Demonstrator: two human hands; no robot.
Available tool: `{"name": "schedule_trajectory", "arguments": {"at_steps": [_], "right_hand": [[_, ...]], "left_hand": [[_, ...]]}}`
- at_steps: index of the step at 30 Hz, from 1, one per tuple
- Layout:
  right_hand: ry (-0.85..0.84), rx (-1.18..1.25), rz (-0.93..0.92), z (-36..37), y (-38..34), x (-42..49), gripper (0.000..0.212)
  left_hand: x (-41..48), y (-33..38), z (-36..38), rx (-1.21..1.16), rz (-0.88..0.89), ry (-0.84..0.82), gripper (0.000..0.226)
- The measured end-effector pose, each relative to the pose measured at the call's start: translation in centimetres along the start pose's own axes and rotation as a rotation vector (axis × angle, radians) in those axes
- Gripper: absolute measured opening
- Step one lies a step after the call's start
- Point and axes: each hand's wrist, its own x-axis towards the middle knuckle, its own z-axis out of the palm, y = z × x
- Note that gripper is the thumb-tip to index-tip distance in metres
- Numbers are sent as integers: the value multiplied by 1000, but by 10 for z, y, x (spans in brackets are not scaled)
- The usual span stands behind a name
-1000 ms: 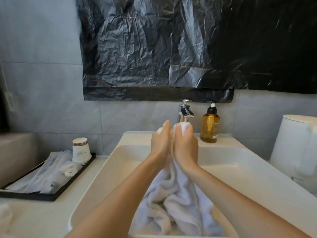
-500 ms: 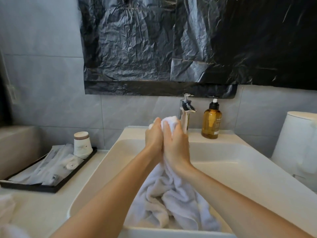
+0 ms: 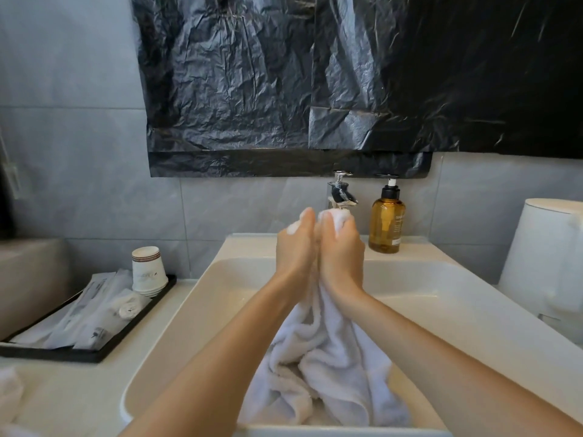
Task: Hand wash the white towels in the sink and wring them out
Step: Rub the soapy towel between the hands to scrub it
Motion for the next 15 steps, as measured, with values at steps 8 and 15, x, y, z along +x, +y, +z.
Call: {"name": "schedule_trajectory", "arguments": {"at_steps": [8,15], "right_hand": [[-24,-27,57,2,3,6,29],[-46,-43,56,9,4,14,31]], "left_hand": [[-3,1,-5,-28,-65,-24,36],[-1,1,-8,-59,-103,-16,35]]}}
